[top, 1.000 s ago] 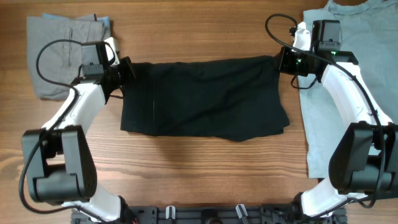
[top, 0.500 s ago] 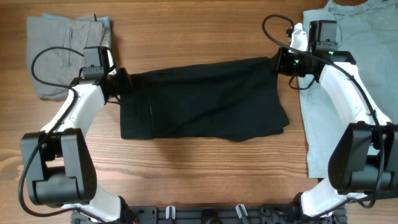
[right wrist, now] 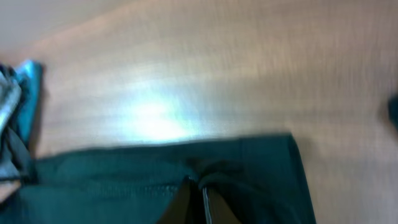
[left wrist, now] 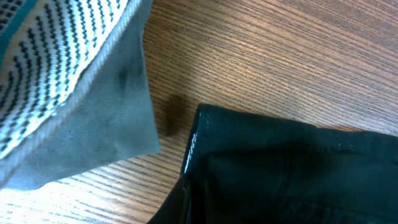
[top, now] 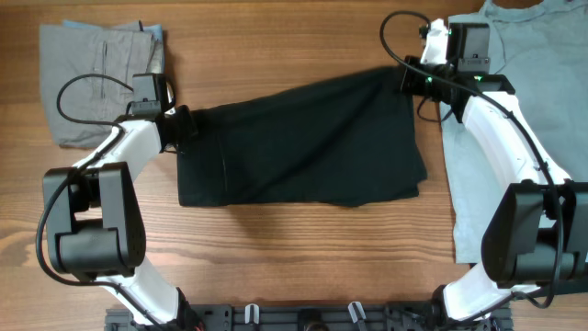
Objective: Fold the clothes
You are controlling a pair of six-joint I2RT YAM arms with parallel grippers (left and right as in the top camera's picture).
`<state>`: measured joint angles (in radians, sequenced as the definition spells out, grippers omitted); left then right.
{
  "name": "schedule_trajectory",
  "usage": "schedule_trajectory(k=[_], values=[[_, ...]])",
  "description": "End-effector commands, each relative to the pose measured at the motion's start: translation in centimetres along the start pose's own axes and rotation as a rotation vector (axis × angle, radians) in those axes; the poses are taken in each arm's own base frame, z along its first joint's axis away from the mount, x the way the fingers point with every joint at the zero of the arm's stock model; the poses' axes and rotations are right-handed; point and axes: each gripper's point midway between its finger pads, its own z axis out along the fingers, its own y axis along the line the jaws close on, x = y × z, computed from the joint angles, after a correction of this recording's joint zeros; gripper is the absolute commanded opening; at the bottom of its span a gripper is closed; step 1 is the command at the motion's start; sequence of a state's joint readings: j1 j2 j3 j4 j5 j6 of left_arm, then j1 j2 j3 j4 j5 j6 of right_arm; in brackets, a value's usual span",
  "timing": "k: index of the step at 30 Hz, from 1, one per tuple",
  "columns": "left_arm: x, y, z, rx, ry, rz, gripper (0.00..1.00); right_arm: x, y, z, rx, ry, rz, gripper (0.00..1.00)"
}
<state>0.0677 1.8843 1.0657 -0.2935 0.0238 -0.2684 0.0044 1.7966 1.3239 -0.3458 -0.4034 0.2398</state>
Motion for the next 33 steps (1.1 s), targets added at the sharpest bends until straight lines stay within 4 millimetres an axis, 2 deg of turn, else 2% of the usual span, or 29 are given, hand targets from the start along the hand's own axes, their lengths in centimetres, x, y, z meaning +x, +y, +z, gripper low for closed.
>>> schedule_trajectory(k=[1,2,3,4,5,6,9,12,15,18,21,23,26,29,33], values=[[0.0,0.8,0.5,-0.026,-0.002,-0.006,0.11,-1.7,-0.9,0.1,0.039,-0.063,0.040,0.42],[-0.1,0.8,0.5,-0.025,-0.005,-0.006,0.14,-1.6,-0.9,0.1,0.039,-0.062,0.044,0.68],[-0.2,0.8,0.5,-0.024,-0.007,-0.006,0.16,-1.4,-1.1,0.1,0.047,-0.054,0.048,0.81],[-0.2,0.7,0.5,-0.023,-0.009,-0.007,0.23,-1.1,-1.5,0.1,0.068,-0.043,0.056,0.91],[-0.2,0.7,0.5,-0.023,-0.009,-0.007,0.40,-0.7,-2.1,0.1,0.098,-0.029,0.066,0.98],[-0.2,0.7,0.5,-0.024,-0.008,-0.007,0.54,-0.2,-2.8,0.0,0.136,-0.014,0.077,0.99],[-0.2,0.7,0.5,-0.023,-0.010,-0.007,0.58,1.6,-4.3,-0.4,0.204,0.050,0.124,0.99],[-0.7,0.6,0.3,-0.018,-0.025,-0.006,0.63,5.2,-5.5,-1.3,0.252,0.194,0.158,0.96],[-1.2,0.1,-0.3,0.004,-0.038,-0.005,0.63,9.8,-8.3,-3.9,0.425,0.371,0.219,0.89],[-1.7,-0.4,-1.1,0.027,-0.053,-0.004,0.63,13.0,-9.3,-5.9,0.504,0.503,0.247,0.79],[-2.5,-0.7,-2.8,0.039,-0.088,-0.004,0.65,15.6,-9.9,-7.1,0.522,0.600,0.266,0.78],[-3.3,-1.1,-4.2,0.055,-0.118,-0.001,0.70,16.9,-10.0,-7.1,0.500,0.631,0.280,0.79],[-3.5,-1.7,-5.5,0.084,-0.128,0.002,0.73,18.3,-8.6,-6.1,0.347,0.667,0.244,0.79],[-2.3,-1.3,-5.4,0.068,-0.080,0.022,0.73,19.3,-7.0,-5.4,0.206,0.684,0.215,0.79],[-0.3,-0.6,-5.2,0.042,0.000,0.018,0.73,19.1,-5.8,-4.6,0.111,0.661,0.204,0.78]])
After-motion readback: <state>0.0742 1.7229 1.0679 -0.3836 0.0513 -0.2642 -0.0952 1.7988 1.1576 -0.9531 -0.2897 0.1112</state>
